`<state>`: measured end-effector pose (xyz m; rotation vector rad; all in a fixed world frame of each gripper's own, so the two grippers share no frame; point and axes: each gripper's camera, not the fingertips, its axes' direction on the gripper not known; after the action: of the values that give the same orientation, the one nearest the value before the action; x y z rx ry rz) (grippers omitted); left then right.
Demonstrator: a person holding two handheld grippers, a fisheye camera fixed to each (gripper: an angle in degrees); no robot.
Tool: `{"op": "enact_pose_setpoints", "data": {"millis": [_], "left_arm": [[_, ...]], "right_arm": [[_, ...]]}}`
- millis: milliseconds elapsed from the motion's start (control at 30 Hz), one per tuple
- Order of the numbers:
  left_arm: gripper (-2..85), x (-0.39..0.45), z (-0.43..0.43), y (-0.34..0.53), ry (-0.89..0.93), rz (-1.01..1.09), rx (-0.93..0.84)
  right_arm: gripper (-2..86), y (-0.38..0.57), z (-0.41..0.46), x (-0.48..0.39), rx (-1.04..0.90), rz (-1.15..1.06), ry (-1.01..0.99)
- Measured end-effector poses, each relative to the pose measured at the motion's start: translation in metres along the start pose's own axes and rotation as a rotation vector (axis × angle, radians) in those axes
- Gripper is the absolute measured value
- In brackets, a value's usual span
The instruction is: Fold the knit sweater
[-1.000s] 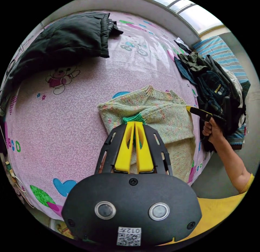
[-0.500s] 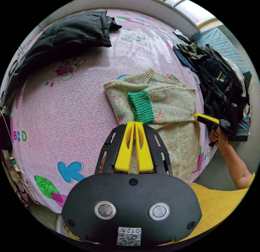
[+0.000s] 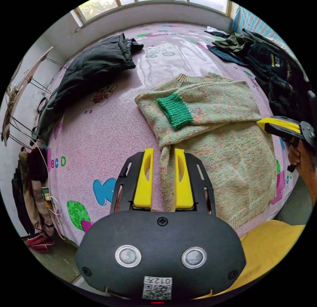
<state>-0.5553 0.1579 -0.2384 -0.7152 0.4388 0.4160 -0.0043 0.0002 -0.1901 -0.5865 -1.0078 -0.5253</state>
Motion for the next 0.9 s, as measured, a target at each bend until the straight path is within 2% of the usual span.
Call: {"op": "enact_pose_setpoints", "data": {"millis": [167, 333, 467, 600, 700, 800, 900], "left_arm": [[4.3, -0.017, 0.014, 0.004, 0.048, -0.019, -0.018], [3.1, -0.067, 0.037, 0.024, 0.297, -0.185, -0.007], [2.1, -0.084, 0.046, 0.039, 0.314, -0.285, 0.036], [1.3, -0.118, 0.071, 0.074, 0.529, -0.639, 0.096], [1.0, -0.134, 0.089, 0.09, 0.657, -0.752, 0.109], [0.9, -0.147, 0.099, 0.092, 0.721, -0.775, 0.065], [0.7, -0.15, 0.086, 0.091, 0.689, -0.675, 0.079]], "right_arm": [[-0.1, -0.038, 0.024, -0.044, -0.018, -0.103, -0.101], [-0.1, -0.08, 0.055, -0.071, -0.113, -0.173, -0.154], [-0.1, -0.102, 0.076, -0.082, -0.196, -0.213, -0.134], [-0.1, -0.112, 0.085, -0.084, -0.281, -0.195, -0.113], [-0.1, -0.116, 0.082, -0.086, -0.311, -0.216, -0.098], [-0.1, -0.115, 0.067, -0.08, -0.292, -0.215, -0.139], [0.0, -0.093, 0.02, -0.06, -0.193, -0.206, -0.187]]}}
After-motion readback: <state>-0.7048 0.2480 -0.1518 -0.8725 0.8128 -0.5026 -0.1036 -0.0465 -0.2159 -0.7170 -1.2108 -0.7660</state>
